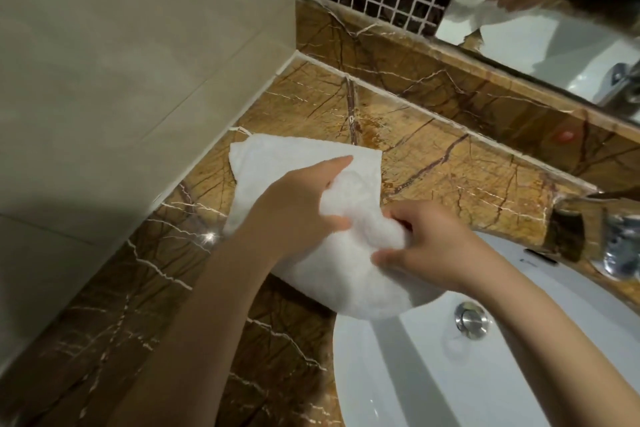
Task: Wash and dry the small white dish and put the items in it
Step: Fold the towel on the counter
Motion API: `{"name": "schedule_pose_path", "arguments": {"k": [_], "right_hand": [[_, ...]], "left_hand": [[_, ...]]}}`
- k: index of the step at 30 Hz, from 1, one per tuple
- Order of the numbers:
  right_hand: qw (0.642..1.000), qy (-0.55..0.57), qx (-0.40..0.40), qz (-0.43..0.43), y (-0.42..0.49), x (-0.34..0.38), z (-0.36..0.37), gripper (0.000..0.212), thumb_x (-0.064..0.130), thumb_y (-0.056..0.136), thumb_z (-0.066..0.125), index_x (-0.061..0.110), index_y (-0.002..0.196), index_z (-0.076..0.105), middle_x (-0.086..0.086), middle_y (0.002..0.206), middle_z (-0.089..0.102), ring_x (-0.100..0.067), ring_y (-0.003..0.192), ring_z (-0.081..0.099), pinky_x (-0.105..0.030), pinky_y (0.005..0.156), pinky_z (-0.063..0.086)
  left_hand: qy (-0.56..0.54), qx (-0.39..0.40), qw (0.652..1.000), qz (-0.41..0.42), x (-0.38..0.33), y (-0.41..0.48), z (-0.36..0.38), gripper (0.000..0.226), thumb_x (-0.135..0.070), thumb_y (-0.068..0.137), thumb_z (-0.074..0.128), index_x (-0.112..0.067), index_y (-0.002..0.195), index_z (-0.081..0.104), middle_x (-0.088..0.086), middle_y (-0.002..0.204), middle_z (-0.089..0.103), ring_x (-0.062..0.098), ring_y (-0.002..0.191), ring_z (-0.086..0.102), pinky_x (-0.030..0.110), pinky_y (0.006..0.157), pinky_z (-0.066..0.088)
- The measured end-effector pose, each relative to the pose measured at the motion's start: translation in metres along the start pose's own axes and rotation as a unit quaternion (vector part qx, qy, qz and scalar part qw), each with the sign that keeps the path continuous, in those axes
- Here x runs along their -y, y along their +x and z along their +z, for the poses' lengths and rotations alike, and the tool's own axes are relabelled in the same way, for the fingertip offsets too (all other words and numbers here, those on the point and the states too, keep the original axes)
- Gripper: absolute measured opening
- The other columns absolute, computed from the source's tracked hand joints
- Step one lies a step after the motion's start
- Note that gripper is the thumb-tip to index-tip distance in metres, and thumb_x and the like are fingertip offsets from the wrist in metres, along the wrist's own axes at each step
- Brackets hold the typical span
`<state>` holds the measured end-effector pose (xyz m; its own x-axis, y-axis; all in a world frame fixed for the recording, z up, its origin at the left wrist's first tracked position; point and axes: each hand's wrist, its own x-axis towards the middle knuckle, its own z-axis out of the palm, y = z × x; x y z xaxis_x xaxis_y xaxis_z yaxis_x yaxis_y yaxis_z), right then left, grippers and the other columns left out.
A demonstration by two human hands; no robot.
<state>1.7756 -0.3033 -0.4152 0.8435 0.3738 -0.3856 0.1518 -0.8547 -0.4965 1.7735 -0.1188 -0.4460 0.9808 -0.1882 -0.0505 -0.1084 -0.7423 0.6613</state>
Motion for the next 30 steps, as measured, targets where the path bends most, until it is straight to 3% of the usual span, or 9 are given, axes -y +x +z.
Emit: {"name": "schedule_pose_path", "arguments": {"k": [3,5,8,11,13,19,23,28,30], "right_hand": [[0.998,-0.014,0.035,-0.051,-0.010,0.018,-0.001,0.032,0.032,0.070,0.076,0.033,0.067,0.044,0.014,0.074,0.051,-0.013,0.076,0.049,-0.030,0.060,0.036],[0.996,0.003,0.048,-0.079,-0.012,0.031,0.001,0.030,0.033,0.072,0.075,0.036,0.076,0.045,0.013,0.084,0.054,-0.014,0.085,0.052,-0.030,0.069,0.042],[0.990,0.034,0.083,-0.111,-0.009,0.050,-0.003,0.026,0.030,0.073,0.073,0.039,0.087,0.054,0.012,0.089,0.060,-0.012,0.085,0.056,-0.032,0.073,0.047],[0.994,0.008,0.040,-0.098,0.008,0.059,-0.018,0.022,0.035,0.069,0.077,0.035,0.081,0.058,0.017,0.074,0.054,-0.001,0.069,0.049,-0.026,0.059,0.040],[0.997,0.004,-0.030,-0.070,0.027,0.057,-0.028,0.025,0.038,0.067,0.079,0.033,0.077,0.057,0.016,0.075,0.052,-0.007,0.071,0.049,-0.027,0.059,0.036],[0.968,-0.027,-0.242,-0.065,0.089,0.039,-0.015,0.019,0.024,0.078,0.070,0.021,0.094,0.062,0.001,0.095,0.064,-0.019,0.088,0.056,-0.036,0.068,0.046],[0.973,-0.043,-0.225,-0.032,0.109,0.022,0.014,0.024,0.006,0.088,0.051,0.015,0.106,0.064,-0.005,0.101,0.068,-0.023,0.092,0.063,-0.044,0.073,0.056],[0.958,-0.021,-0.280,-0.062,0.112,0.018,0.011,0.021,0.003,0.084,0.056,0.014,0.097,0.068,-0.002,0.093,0.070,-0.021,0.086,0.063,-0.040,0.071,0.055],[0.953,-0.019,-0.294,-0.068,0.113,0.021,0.009,0.018,0.005,0.085,0.057,0.015,0.097,0.067,-0.002,0.092,0.069,-0.021,0.085,0.063,-0.038,0.067,0.053]], "left_hand": [[-0.026,0.011,0.999,-0.022,0.001,-0.022,-0.021,0.042,-0.044,0.067,0.068,-0.036,0.108,0.060,-0.018,0.104,0.063,-0.004,0.097,0.056,0.008,0.074,0.037],[-0.057,-0.008,0.997,-0.045,0.007,-0.042,-0.034,0.032,-0.042,0.063,0.063,-0.036,0.094,0.057,-0.021,0.089,0.059,-0.011,0.087,0.053,0.006,0.063,0.036],[-0.121,-0.006,0.991,-0.061,0.017,-0.066,-0.055,0.031,-0.042,0.063,0.066,-0.039,0.092,0.055,-0.017,0.086,0.061,-0.008,0.083,0.056,0.008,0.062,0.042],[-0.138,-0.061,0.986,-0.076,0.027,-0.063,-0.070,0.034,-0.048,0.060,0.074,-0.037,0.087,0.059,-0.012,0.079,0.064,0.001,0.070,0.060,0.014,0.056,0.047],[-0.143,-0.123,0.978,-0.095,0.034,-0.046,-0.070,0.030,-0.041,0.065,0.077,-0.035,0.089,0.060,-0.012,0.080,0.063,0.001,0.069,0.058,0.014,0.054,0.045],[-0.113,-0.198,0.966,-0.122,0.053,0.019,-0.054,0.042,-0.027,0.081,0.065,-0.023,0.121,0.053,-0.009,0.104,0.056,0.015,0.098,0.055,0.029,0.081,0.041],[-0.093,-0.159,0.969,-0.167,0.068,0.026,-0.037,0.048,-0.021,0.080,0.063,-0.030,0.125,0.051,-0.006,0.108,0.057,0.017,0.100,0.055,0.033,0.083,0.044],[-0.081,-0.210,0.962,-0.155,0.077,0.029,-0.031,0.043,-0.020,0.082,0.062,-0.027,0.124,0.054,-0.008,0.112,0.057,0.012,0.099,0.052,0.023,0.076,0.038],[-0.088,-0.223,0.963,-0.125,0.073,0.031,-0.034,0.043,-0.016,0.084,0.060,-0.024,0.126,0.053,-0.006,0.117,0.057,0.012,0.103,0.052,0.023,0.082,0.038]]}}
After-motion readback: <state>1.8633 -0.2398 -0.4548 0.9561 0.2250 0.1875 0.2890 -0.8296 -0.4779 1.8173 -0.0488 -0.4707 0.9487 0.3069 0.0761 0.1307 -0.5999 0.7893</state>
